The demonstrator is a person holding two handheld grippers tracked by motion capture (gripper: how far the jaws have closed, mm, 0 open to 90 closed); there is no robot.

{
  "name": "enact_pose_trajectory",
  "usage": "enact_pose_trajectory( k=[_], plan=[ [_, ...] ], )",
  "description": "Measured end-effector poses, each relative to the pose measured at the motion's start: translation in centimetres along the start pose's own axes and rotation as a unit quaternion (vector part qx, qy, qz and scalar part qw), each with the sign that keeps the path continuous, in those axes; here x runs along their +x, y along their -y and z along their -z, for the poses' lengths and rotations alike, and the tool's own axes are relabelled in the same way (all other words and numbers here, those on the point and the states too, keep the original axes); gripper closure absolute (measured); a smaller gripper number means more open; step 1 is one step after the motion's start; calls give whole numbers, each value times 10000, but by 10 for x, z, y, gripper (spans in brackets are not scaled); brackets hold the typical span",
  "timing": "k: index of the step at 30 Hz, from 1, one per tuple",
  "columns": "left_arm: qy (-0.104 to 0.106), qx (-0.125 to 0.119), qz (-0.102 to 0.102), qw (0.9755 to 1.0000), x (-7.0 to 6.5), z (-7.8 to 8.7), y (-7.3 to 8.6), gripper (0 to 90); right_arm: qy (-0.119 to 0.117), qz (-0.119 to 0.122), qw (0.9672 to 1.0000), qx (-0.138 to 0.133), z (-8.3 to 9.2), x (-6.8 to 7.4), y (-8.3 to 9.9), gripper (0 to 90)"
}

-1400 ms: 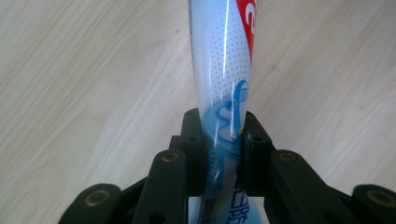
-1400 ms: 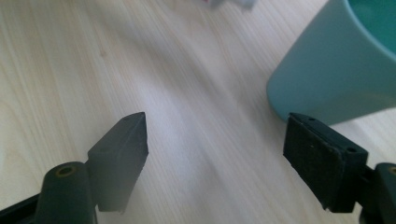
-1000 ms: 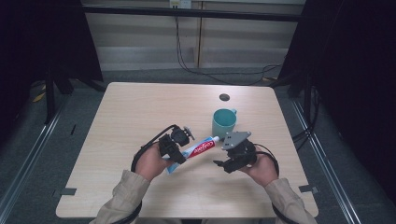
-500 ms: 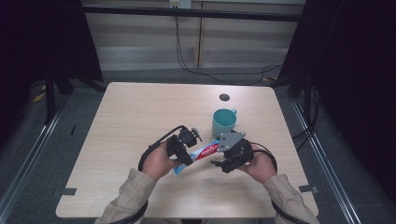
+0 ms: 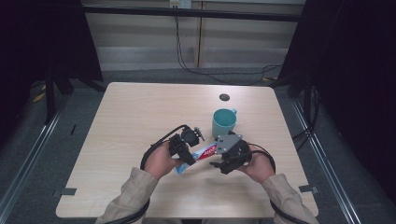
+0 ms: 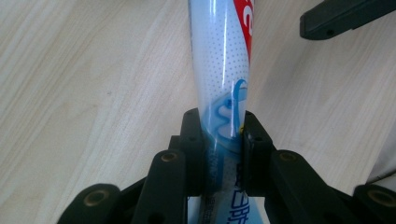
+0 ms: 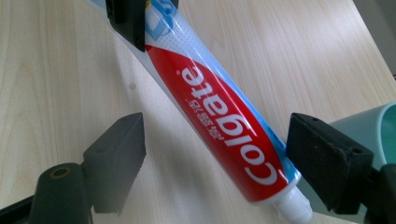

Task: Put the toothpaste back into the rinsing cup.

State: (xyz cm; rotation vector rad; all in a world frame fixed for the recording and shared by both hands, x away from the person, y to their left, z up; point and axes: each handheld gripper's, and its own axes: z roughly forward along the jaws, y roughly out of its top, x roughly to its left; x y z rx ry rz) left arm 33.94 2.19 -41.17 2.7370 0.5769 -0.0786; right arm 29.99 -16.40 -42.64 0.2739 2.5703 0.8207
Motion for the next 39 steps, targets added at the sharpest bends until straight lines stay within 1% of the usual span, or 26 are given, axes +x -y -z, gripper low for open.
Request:
enact_pose_trajectory(
  k=[2, 4, 5, 8, 9, 10, 12, 13, 14, 15, 16, 17, 20, 23, 24, 25, 26, 27, 28, 29, 30, 34, 35, 36, 38, 39],
  plan=[
    [9, -26, -5, 10000, -1, 1, -1, 752, -20, -10, 10000, -11, -1, 1, -1, 199],
    [-10, -48, -16, 10000, -4, 1, -3, 752, -10, 99, 9999, 34, -2, 2, -3, 198],
    [75, -113, -40, 9999, -4, 2, -3, 752, 46, 138, 9999, 62, -4, 4, -3, 205],
    [108, -178, -47, 9998, -5, 3, -5, 752, 62, 232, 9997, 100, -6, 4, -1, 223],
    [135, -223, -81, 9996, -5, 4, -6, 753, 161, 282, 9994, 123, -6, 5, 0, 269],
    [135, -223, -81, 9996, -5, 4, -6, 753, 161, 282, 9994, 123, -6, 5, 0, 269],
    [252, -275, -90, 9993, -4, 5, -7, 753, 265, 337, 9989, 197, -5, 7, -2, 360],
    [218, -310, -83, 9992, -4, 7, -9, 753, 293, 456, 9982, 238, -5, 8, -2, 398],
    [218, -310, -83, 9992, -4, 7, -9, 752, 293, 456, 9982, 238, -5, 8, -2, 398],
    [209, -334, -127, 9991, -4, 8, -10, 748, 385, 735, 9958, 377, -6, 8, -2, 502],
    [207, -333, -117, 9992, -4, 9, -10, 748, 385, 735, 9958, 377, -6, 8, -2, 502],
    [175, -345, -182, 9991, -4, 11, -11, 734, 268, 868, 9947, 481, -6, 8, 0, 608],
    [115, -332, -255, 9991, -6, 12, -14, 718, 265, 924, 9939, 541, -7, 9, 0, 654],
    [224, -496, -211, 9983, -3, 12, -11, 671, 216, 914, 9942, 525, -6, 10, 3, 701],
    [210, -555, -264, 9979, -3, 12, -10, 657, 208, 903, 9944, 507, -5, 9, 4, 710],
    [183, -557, -345, 9977, -4, 11, -10, 602, 191, 867, 9948, 504, -4, 9, 5, 730],
    [75, -593, -434, 9973, -4, 12, -10, 602, 191, 867, 9948, 504, -4, 9, 5, 730],
    [83, -708, -379, 9967, -3, 12, -9, 548, 225, 836, 9949, 519, -3, 9, 6, 739],
    [86, -777, -335, 9964, -2, 12, -8, 548, 225, 836, 9949, 519, -3, 9, 6, 739],
    [-58, -839, -352, 9958, -1, 14, -7, 392, 281, 790, 9951, 527, -1, 9, 8, 746],
    [-171, -946, -333, 9948, -1, 17, -6, 392, 281, 790, 9951, 527, -1, 9, 8, 746],
    [-228, -1025, -321, 9940, 3, 24, -1, 273, 312, 592, 9961, 577, 3, 7, 14, 749],
    [-156, -1130, -113, 9934, 7, 25, 1, 262, 342, 638, 9954, 629, 4, 5, 17, 750],
    [-156, -1130, -113, 9934, 7, 25, 1, 258, 342, 638, 9954, 629, 4, 5, 17, 750],
    [-28, -1357, 51, 9907, 11, 27, 4, 258, 392, 556, 9957, 623, 6, 4, 19, 751],
    [9, -1436, 209, 9894, 14, 29, 6, 257, 440, 496, 9959, 622, 8, 4, 21, 751]
  ],
)
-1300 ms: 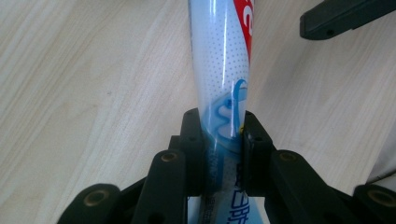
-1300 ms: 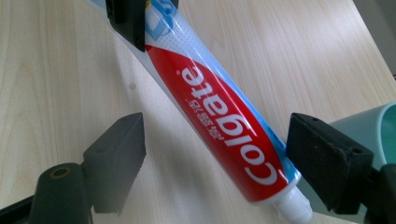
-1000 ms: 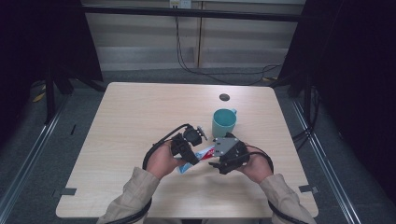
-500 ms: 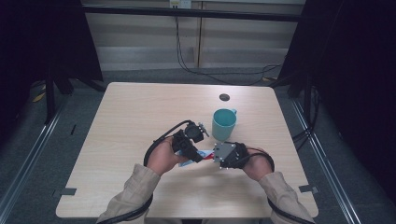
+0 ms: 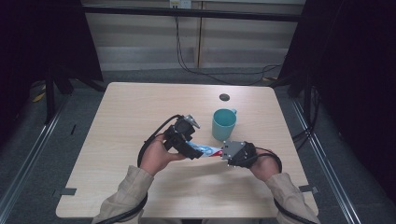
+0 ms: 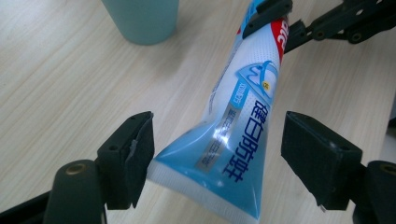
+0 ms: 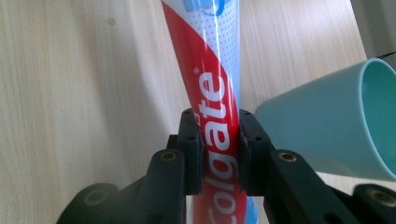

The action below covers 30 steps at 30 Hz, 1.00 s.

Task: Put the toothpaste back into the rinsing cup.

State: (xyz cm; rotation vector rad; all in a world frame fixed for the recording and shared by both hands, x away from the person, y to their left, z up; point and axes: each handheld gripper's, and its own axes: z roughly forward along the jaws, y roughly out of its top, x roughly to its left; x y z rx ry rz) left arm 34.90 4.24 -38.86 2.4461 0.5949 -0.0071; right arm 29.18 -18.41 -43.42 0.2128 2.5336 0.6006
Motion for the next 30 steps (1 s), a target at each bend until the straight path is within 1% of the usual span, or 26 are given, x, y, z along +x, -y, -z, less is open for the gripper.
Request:
enact_pose_trajectory(
  k=[2, 3, 4, 5, 6, 7, 9, 10, 12, 13, 14, 15, 16, 17, 18, 19, 21, 22, 24, 25, 26, 27, 28, 29, 30],
  plan=[
    [40, -25, 35, 10000, 2, 1, 0, 242, -16, -7, 10000, 35, 1, -1, 3, 751],
    [20, -85, 82, 9999, 4, 3, 1, 242, -16, -7, 10000, 35, 1, -1, 3, 751],
    [4, -109, 103, 9999, 5, 4, 2, 244, -20, -65, 9999, 75, 3, -2, 6, 751],
    [22, -151, 187, 9997, 6, 6, 3, 244, -20, -65, 9999, 75, 3, -2, 6, 751],
    [7, -220, 292, 9993, 8, 9, 4, 246, 22, -80, 9999, 95, 3, -2, 10, 751],
    [7, -220, 292, 9993, 8, 9, 4, 245, 22, -80, 9999, 95, 3, -2, 10, 751],
    [38, -380, 406, 9984, 10, 13, 5, 248, 33, -68, 9999, 132, 4, -2, 13, 750],
    [72, -412, 443, 9981, 11, 14, 5, 248, 29, -116, 9998, 161, 4, -2, 16, 750],
    [57, -448, 523, 9976, 13, 16, 6, 248, 48, -109, 9998, 156, 4, -2, 17, 750],
    [83, -499, 574, 9971, 14, 17, 7, 246, 30, -126, 9998, 144, 5, -3, 19, 750],
    [74, -556, 674, 9961, 16, 18, 9, 243, 92, -180, 9997, 144, 6, -3, 21, 750],
    [74, -556, 674, 9961, 16, 18, 9, 240, 94, -180, 9997, 128, 6, -4, 21, 750],
    [143, -573, 696, 9958, 18, 18, 10, 239, 136, -220, 9996, 122, 6, -4, 22, 750],
    [206, -642, 819, 9944, 19, 18, 13, 240, 139, -252, 9995, 114, 6, -5, 22, 750],
    [285, -649, 834, 9940, 20, 18, 13, 240, 189, -266, 9994, 130, 7, -5, 21, 750],
    [285, -649, 834, 9940, 20, 18, 13, 245, 189, -266, 9994, 130, 7, -5, 21, 750],
    [373, -665, 911, 9929, 20, 18, 14, 254, 235, -286, 9993, 106, 6, -7, 21, 750],
    [413, -665, 930, 9926, 19, 18, 14, 252, 209, -284, 9993, 86, 5, -8, 19, 750],
    [367, -653, 951, 9926, 18, 17, 15, 247, 237, -316, 9992, 50, 4, -7, 16, 750],
    [359, -666, 1024, 9919, 18, 16, 15, 247, 237, -316, 9992, 50, 4, -7, 16, 750],
    [452, -725, 1141, 9898, 20, 14, 17, 249, 249, -320, 9992, -1, 4, -6, 13, 750],
    [536, -739, 1188, 9887, 21, 13, 18, 259, 262, -336, 9991, -39, 3, -6, 11, 750],
    [536, -739, 1188, 9887, 21, 13, 18, 267, 292, -330, 9990, -67, 4, -6, 10, 749],
    [614, -773, 1258, 9871, 22, 11, 19, 269, 307, -368, 9988, -97, 4, -6, 9, 750],
    [775, -813, 1400, 9838, 24, 8, 22, 285, 339, -360, 9987, -146, 4, -6, 8, 750]
  ],
)
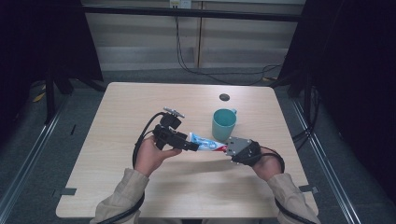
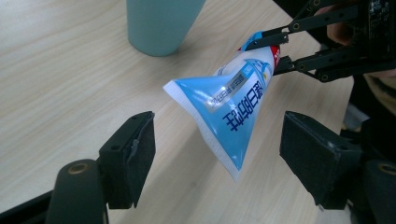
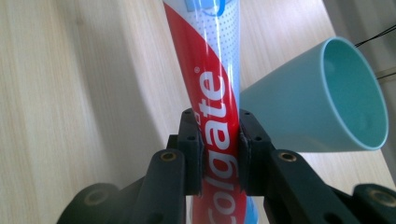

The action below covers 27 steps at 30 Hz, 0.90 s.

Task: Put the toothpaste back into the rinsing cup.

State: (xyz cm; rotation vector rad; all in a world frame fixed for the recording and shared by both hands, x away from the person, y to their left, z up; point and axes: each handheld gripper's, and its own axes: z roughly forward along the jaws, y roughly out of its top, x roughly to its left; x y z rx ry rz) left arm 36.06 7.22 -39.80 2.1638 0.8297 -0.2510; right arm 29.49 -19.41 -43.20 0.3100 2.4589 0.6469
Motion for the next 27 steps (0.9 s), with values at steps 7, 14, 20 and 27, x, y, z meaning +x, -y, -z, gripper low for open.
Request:
enact_pose_trajectory(
  k=[7, 14, 20, 27],
  plan=[
    [319, -116, 129, 9993, 4, -2, 0, 399, 24, -16, 9999, -105, 0, -1, -10, 749],
    [253, -181, 226, 9993, 5, 2, 0, 520, 2, -72, 9997, -218, -2, 1, -15, 747],
    [276, -111, 299, 9991, 4, 5, -2, 603, 36, -10, 9999, -163, -3, 0, -18, 742],
    [361, -97, 313, 9988, -1, 10, -9, 740, 208, -166, 9992, -296, -4, 2, -17, 699]
  ],
)
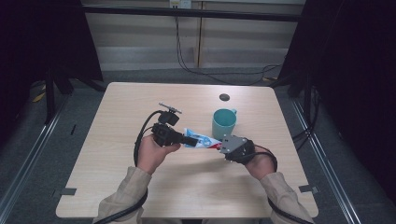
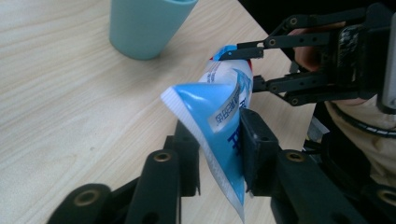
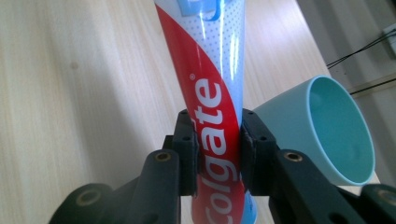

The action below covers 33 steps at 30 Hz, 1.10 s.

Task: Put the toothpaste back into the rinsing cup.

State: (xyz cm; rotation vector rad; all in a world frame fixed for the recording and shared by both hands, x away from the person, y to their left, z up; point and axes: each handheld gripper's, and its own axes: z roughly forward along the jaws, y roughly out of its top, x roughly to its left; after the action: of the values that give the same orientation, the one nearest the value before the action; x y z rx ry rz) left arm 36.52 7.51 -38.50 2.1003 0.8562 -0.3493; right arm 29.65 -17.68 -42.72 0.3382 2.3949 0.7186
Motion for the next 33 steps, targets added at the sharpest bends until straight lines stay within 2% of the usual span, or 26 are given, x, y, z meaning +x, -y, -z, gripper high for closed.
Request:
enact_pose_trajectory(
  k=[1, 9, 14, 16, 17, 19, 22, 23, 26, 30, 33],
  plan=[
    [-18, -1, -51, 10000, -2, 2, -2, 771, 84, -20, 9999, -78, 0, 0, 0, 678],
    [-239, 51, -412, 9988, -22, 11, -17, 825, 105, -325, 9991, -243, -2, -1, -2, 594],
    [-328, 27, -528, 9981, -29, 11, -20, 841, 108, -447, 9986, -277, -4, -1, -2, 529],
    [-375, 69, -558, 9977, -30, 10, -22, 846, 76, -625, 9974, -361, -4, -1, -2, 443],
    [-331, 79, -512, 9981, -31, 9, -23, 846, 124, -692, 9966, -421, -5, -2, -3, 395],
    [-380, 82, -550, 9977, -35, 6, -27, 850, -1, -884, 9944, -581, -3, -5, -7, 378],
    [-369, 39, -581, 9976, -38, 5, -31, 851, -137, -938, 9934, -639, -3, -6, -11, 372],
    [-385, 17, -578, 9976, -41, 5, -33, 851, -81, -915, 9935, -668, -2, -6, -13, 359],
    [-360, 30, -657, 9972, -48, 4, -39, 850, -116, -1013, 9919, -759, -1, -7, -19, 359],
    [-449, 55, -748, 9962, -54, 1, -43, 850, -121, -1132, 9908, -732, -2, -10, -22, 392],
    [-507, 149, -770, 9956, -55, -5, -43, 850, -267, -1176, 9900, -739, -1, -12, -21, 481]
  ],
)
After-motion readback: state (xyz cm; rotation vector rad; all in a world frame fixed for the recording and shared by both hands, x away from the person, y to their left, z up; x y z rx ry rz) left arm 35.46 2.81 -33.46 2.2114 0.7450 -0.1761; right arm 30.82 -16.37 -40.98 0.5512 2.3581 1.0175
